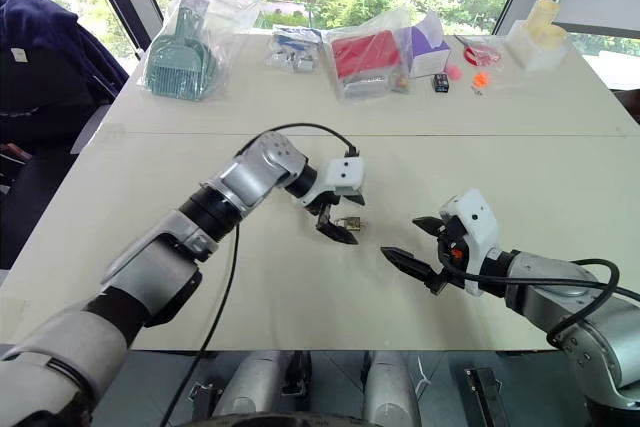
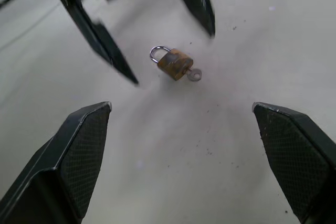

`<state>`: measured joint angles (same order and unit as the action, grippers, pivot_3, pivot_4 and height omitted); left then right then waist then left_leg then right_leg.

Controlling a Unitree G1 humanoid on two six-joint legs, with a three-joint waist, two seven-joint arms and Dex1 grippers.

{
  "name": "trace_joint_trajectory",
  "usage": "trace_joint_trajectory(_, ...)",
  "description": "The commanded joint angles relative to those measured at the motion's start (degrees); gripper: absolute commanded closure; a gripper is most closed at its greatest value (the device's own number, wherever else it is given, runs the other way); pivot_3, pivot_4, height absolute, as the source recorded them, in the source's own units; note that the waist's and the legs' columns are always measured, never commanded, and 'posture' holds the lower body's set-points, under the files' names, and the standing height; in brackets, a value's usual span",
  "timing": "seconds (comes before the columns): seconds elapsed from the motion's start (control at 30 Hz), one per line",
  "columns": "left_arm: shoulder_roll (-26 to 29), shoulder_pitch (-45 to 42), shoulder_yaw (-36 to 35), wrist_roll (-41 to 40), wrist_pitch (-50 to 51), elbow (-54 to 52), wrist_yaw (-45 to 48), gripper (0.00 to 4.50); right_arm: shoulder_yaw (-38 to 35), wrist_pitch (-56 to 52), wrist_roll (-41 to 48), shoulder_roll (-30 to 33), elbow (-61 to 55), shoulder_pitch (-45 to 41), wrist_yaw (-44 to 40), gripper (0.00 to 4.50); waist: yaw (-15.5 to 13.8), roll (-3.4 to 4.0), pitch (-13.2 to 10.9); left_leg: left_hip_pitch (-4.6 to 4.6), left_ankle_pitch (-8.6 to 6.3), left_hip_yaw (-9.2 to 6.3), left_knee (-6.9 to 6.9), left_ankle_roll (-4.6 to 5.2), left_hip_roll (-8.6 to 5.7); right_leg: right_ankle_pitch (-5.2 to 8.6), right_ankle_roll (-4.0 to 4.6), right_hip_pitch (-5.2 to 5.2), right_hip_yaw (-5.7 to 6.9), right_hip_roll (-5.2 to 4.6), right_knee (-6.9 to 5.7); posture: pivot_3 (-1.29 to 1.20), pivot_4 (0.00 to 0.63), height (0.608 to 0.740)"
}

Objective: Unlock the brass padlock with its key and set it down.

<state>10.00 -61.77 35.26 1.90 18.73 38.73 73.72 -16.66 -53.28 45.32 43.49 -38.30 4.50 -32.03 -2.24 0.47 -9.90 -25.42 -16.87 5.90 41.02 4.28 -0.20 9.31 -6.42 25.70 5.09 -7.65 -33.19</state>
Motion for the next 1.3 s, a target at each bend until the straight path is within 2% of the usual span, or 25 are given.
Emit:
trace_joint_trajectory(0.03,-1.7,-2.3,0.2,3.0,-2.3,4.1,-1.0,0.0,-1.1,1.1,0.8,-1.5,-2.5,0.2,1.9,0.04,-0.1,0.0,0.0,0.02,0.0,-0.01,0.01,0.0,0.01,0.0,0.0,-0.03,0.0,0.0,0.0,0.0,0.15,0.735)
trace_joint_trajectory(0.2,-3.6,-2.3,-0.2,5.4,-2.2,6.2,-2.0,0.0,-1.1,1.2,1.0,-2.8,-3.7,1.1,3.4,0.04,-0.2,-0.01,0.0,0.05,-0.02,-0.04,0.07,0.04,-0.03,0.0,0.0,-0.17,0.0,-0.06,0.09,0.0,0.15,0.735)
trace_joint_trajectory(0.53,1.2,2.9,0.7,7.9,2.0,-4.7,2.3,0.0,-0.2,2.0,0.4,-2.8,-2.1,0.2,3.3,0.04,0.1,0.01,0.0,0.08,-0.03,-0.05,0.03,0.04,0.01,0.0,0.0,-0.13,0.0,-0.01,0.05,0.0,0.15,0.735)
trace_joint_trajectory(0.57,1.5,3.6,0.7,7.9,2.6,-5.8,2.2,0.55,0.0,2.1,0.4,-2.8,-1.9,0.0,3.3,0.0,0.1,0.02,0.0,0.08,-0.03,-0.05,0.03,0.04,0.01,0.0,0.0,-0.13,0.0,-0.01,0.05,0.0,0.15,0.735)
trace_joint_trajectory(0.6,1.6,4.1,0.8,8.0,3.2,-6.6,2.0,0.86,0.1,2.2,0.4,-2.8,-1.7,-0.1,3.2,0.0,0.1,0.02,0.0,0.08,-0.03,-0.05,0.03,0.04,0.01,0.0,0.0,-0.13,0.0,-0.01,0.05,0.0,0.15,0.735)
trace_joint_trajectory(0.8,0.9,6.7,0.9,8.2,5.9,-10.0,-0.2,3.58,0.8,2.2,0.3,-2.4,-0.9,-1.0,2.9,0.0,-0.1,0.03,0.1,0.08,-0.03,-0.05,0.04,0.04,0.0,0.0,0.0,-0.16,0.0,-0.02,0.06,0.0,0.15,0.735)
trace_joint_trajectory(0.83,0.5,7.1,0.8,8.3,6.3,-10.3,-1.0,3.81,0.9,2.1,0.4,-2.3,-0.9,-1.1,2.8,0.0,-0.1,0.03,0.1,0.09,-0.03,-0.06,0.04,0.04,0.0,0.0,0.0,-0.18,0.0,-0.02,0.06,0.0,0.15,0.735)
trace_joint_trajectory(0.93,-0.2,7.9,-0.4,8.3,5.7,-11.0,-3.5,3.81,0.7,0.3,1.7,-2.4,-0.8,-1.3,3.5,0.0,-0.2,0.03,0.1,0.1,-0.02,-0.07,0.08,0.04,-0.01,0.0,0.0,-0.23,0.01,-0.03,0.06,0.0,0.15,0.735)
trace_joint_trajectory(1.0,-0.3,8.0,-2.4,8.1,0.8,-10.7,-6.5,3.81,0.4,-2.4,3.5,-2.7,-0.3,-2.0,5.0,0.0,-0.2,0.03,0.1,0.15,-0.03,-0.09,0.11,0.04,-0.02,0.0,0.01,-0.29,0.01,-0.05,0.07,0.0,0.15,0.735)
trace_joint_trajectory(1.13,1.9,6.9,-9.6,4.2,-13.3,-12.8,-9.1,3.81,-4.7,-6.0,14.0,-6.0,2.5,-6.2,9.4,0.0,0.0,0.0,0.1,0.13,-0.02,-0.09,0.13,0.04,-0.03,-0.02,0.03,-0.24,0.0,-0.1,0.05,0.0,0.15,0.735)
trace_joint_trajectory(1.2,4.0,6.4,-13.0,1.0,-17.2,-15.5,-7.7,3.81,-7.1,-6.6,21.2,-7.9,4.2,-9.2,12.6,0.0,0.2,0.02,0.0,0.03,-0.02,-0.08,0.09,0.02,-0.01,-0.03,0.03,-0.08,-0.01,-0.09,0.02,0.0,0.15,0.735)
trace_joint_trajectory(1.3,6.3,6.7,-17.3,-3.1,-21.8,-19.3,-6.5,3.81,-7.8,-6.5,26.5,-9.2,6.8,-13.2,17.5,0.0,0.2,0.05,0.1,0.02,0.02,-0.04,-0.06,-0.05,0.01,-0.04,0.03,0.02,-0.02,-0.07,-0.04,0.0,0.15,0.735)
